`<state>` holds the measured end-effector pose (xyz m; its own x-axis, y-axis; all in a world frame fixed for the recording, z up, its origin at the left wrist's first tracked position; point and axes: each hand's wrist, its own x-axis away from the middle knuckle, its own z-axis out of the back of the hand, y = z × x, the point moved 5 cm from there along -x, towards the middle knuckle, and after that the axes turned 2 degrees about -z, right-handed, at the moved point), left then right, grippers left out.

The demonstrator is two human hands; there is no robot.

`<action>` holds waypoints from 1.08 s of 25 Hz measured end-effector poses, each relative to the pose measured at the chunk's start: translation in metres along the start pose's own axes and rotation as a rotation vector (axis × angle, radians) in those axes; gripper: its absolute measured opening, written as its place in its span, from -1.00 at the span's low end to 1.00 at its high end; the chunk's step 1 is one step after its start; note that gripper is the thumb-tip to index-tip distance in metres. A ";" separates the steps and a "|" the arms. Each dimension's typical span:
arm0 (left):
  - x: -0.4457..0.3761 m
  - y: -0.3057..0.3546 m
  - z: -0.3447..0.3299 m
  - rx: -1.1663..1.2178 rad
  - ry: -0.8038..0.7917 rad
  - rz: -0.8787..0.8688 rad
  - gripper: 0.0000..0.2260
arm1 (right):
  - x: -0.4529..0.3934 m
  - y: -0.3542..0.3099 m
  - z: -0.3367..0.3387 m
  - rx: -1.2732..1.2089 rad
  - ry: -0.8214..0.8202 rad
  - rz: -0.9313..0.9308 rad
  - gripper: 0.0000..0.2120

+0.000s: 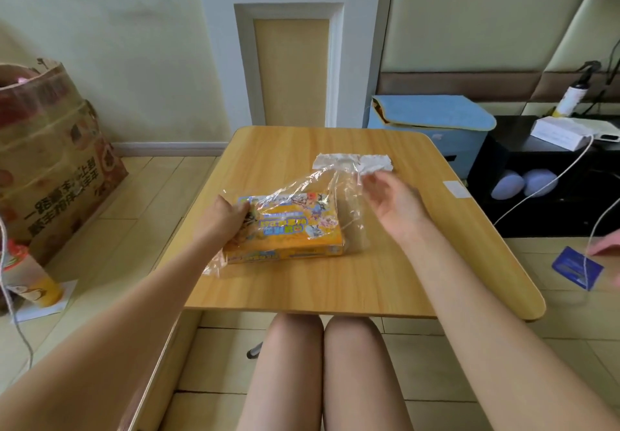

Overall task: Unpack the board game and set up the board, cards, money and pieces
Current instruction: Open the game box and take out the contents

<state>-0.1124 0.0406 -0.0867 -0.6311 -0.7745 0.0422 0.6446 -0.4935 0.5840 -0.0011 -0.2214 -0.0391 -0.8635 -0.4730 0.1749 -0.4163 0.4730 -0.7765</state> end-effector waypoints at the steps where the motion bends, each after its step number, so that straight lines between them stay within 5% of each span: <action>1: -0.002 0.000 0.001 -0.005 0.004 0.015 -0.52 | -0.001 0.009 0.005 0.253 0.020 -0.037 -0.88; 7: -0.008 0.012 -0.005 0.024 0.015 -0.019 -0.50 | -0.027 0.044 -0.012 1.370 0.008 -0.226 -0.70; 9: -0.019 0.007 -0.005 0.224 -0.047 0.025 -0.40 | -0.034 0.043 -0.025 1.464 -0.018 -0.207 -0.59; 11: -0.024 0.003 -0.001 0.543 -0.112 0.124 -0.38 | -0.044 0.039 -0.032 1.226 -0.044 -0.152 -0.52; 15: -0.036 0.002 0.006 0.937 -0.168 0.248 -0.82 | -0.059 0.022 -0.049 0.775 -0.150 -0.147 -0.48; 20: -0.085 -0.001 0.045 0.897 0.066 0.341 -0.66 | -0.078 -0.025 -0.032 0.472 0.190 0.002 -0.68; 25: -0.103 0.015 0.071 1.194 0.265 0.515 -0.65 | -0.096 -0.047 -0.001 0.149 0.340 0.122 -0.69; 27: -0.118 0.020 0.056 1.322 0.293 0.455 -0.69 | -0.105 -0.046 0.012 0.092 0.426 0.160 -0.81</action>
<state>-0.0493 0.1448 -0.0344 -0.2661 -0.8954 0.3569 -0.2084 0.4150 0.8856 0.1123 -0.2021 -0.0287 -0.9629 -0.0428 0.2665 -0.2577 0.4384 -0.8610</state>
